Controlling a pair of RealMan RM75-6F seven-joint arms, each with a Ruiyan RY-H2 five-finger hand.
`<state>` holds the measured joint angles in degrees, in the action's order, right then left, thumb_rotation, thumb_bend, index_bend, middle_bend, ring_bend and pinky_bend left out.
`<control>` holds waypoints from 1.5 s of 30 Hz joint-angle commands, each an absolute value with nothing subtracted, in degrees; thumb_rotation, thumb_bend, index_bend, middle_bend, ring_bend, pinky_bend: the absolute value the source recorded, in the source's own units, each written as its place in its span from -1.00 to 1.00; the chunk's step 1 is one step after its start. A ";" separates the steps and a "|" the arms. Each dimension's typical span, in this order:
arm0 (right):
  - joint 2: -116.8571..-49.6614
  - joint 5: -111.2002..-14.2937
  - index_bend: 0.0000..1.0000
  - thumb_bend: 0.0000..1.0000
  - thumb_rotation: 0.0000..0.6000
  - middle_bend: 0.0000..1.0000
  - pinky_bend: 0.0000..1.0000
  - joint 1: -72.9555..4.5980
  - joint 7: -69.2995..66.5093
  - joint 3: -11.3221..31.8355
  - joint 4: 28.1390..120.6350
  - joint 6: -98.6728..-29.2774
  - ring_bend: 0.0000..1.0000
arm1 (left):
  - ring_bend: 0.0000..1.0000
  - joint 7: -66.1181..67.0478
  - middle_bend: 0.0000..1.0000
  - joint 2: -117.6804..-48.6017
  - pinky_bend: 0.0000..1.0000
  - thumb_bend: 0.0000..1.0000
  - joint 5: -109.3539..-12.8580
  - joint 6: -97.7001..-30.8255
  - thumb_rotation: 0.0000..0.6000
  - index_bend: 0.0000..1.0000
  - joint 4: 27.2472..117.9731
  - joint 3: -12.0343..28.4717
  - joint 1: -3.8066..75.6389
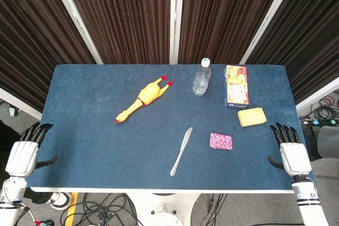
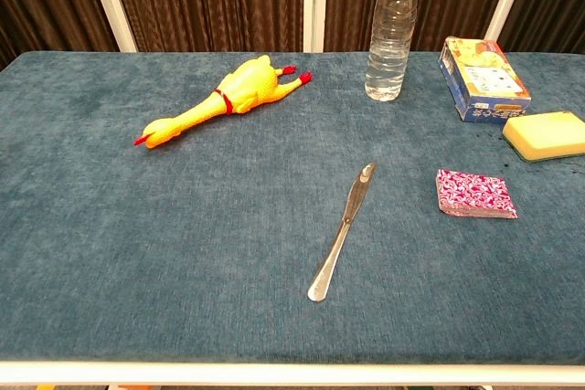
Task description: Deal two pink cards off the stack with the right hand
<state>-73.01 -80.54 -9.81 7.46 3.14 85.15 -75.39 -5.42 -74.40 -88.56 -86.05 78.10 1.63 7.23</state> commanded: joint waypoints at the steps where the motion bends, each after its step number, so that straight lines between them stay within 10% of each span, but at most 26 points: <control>1: -72.97 -80.49 -1.00 -0.79 1.00 -1.00 -1.00 -9.84 7.53 3.17 85.22 -75.34 -1.00 | -0.87 -5.46 -0.69 -74.32 -0.64 -0.94 -88.52 -85.85 1.00 -0.71 78.21 1.59 7.27; 30: -71.80 -84.97 -1.00 -0.79 1.00 -0.98 -0.95 -12.73 9.27 2.85 88.39 -74.13 -0.99 | -0.87 -8.90 -0.69 -75.02 -0.64 -0.94 -88.21 -85.04 1.00 -0.71 76.73 1.21 7.13; 32: -71.30 -84.60 -1.00 -0.79 1.00 -0.92 -0.65 -13.73 9.28 3.83 89.09 -73.46 -0.81 | -0.87 -9.29 -0.69 -75.35 -0.64 -0.94 -88.10 -84.75 1.00 -0.71 76.44 1.21 7.22; 36: -70.78 -82.40 -0.78 -0.76 1.00 -0.60 0.60 -16.47 9.03 5.25 90.42 -69.09 0.31 | -0.87 -9.50 -0.69 -75.67 -0.64 -0.94 -88.29 -84.64 1.00 -0.71 75.86 1.23 7.43; 45: -73.63 -74.13 -0.73 -0.76 1.00 -0.56 0.82 -22.91 19.77 6.01 91.98 -58.23 0.61 | -0.87 -11.36 -0.69 -75.39 -0.64 -0.94 -87.76 -84.96 1.00 -0.71 74.62 1.20 6.82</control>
